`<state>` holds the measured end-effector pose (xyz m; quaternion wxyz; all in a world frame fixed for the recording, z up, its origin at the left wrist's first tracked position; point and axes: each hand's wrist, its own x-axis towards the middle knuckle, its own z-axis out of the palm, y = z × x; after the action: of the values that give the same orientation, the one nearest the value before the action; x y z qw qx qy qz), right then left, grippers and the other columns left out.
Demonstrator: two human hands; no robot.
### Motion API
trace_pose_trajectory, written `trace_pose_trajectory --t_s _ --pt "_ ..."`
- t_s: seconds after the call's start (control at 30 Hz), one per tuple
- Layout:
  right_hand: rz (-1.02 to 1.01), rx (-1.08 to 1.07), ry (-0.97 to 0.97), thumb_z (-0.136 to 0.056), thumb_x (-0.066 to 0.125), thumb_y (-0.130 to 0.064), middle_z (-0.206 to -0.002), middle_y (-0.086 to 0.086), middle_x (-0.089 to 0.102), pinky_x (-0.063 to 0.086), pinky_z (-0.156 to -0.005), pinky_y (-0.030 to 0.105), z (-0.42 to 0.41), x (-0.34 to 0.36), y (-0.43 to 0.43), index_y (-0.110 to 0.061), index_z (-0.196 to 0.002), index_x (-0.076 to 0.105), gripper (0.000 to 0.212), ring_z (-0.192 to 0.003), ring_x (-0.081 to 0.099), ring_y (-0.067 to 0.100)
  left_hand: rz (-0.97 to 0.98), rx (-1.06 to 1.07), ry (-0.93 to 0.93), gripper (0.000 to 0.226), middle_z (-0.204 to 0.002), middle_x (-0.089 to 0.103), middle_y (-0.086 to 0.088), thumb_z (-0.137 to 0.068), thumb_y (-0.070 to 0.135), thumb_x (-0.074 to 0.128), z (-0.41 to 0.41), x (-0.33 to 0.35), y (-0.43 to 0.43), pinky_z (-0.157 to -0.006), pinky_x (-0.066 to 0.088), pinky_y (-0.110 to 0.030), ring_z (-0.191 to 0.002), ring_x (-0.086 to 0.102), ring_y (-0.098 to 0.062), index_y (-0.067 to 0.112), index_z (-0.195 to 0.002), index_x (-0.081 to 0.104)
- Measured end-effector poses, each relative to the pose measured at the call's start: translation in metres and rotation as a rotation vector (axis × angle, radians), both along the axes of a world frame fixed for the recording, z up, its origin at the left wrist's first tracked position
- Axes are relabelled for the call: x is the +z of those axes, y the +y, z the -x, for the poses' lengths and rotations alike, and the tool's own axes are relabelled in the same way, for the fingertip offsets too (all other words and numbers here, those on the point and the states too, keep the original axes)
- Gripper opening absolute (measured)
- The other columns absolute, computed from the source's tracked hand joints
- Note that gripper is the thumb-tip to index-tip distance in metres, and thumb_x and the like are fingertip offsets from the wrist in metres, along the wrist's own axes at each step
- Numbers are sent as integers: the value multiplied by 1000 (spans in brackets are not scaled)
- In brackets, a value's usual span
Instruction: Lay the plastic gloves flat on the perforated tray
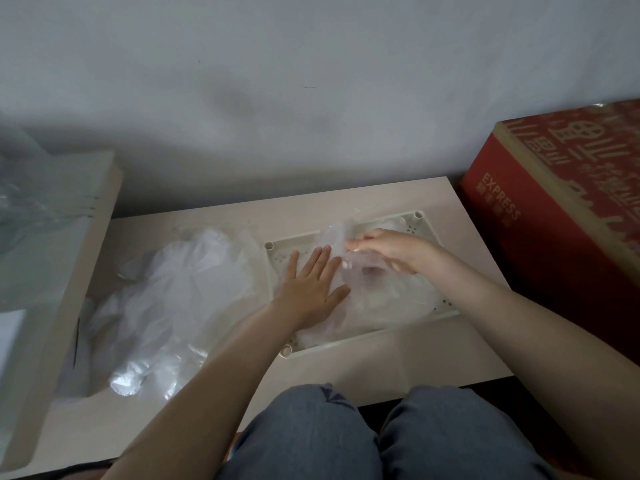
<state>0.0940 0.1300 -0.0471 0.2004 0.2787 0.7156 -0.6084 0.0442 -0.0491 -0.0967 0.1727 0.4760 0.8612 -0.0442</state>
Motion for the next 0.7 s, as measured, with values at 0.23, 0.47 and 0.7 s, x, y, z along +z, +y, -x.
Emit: trace_pose_trajectory --t_s 0.23,0.47,0.7 --pt "-159 261 -77 -86 42 12 -80 6 57 38 -49 16 7 -1 -2 -8 -113 60 38 -46 45 3 26 19 27 72 -158 -24 -3 -98 58 15 2 -10 -2 -116 -15 -48 -144 -24 -16 19 -151 -14" --pt "-108 212 -52 -87 62 -1 -74 5 61 44 -66 29 5 -1 8 -10 -77 65 14 -66 54 14 -21 22 49 73 -159 -21 -3 -97 59 16 0 -13 -3 -116 -16 -47 -145 -21 -16 21 -152 -12" --pt "47 -83 34 -89 61 -2 -80 10 63 54 -66 31 5 6 14 -11 -83 53 13 -72 64 21 9 20 64 72 -158 -23 -3 -97 59 14 0 -12 -4 -116 -16 -48 -145 -22 -17 20 -151 -14"
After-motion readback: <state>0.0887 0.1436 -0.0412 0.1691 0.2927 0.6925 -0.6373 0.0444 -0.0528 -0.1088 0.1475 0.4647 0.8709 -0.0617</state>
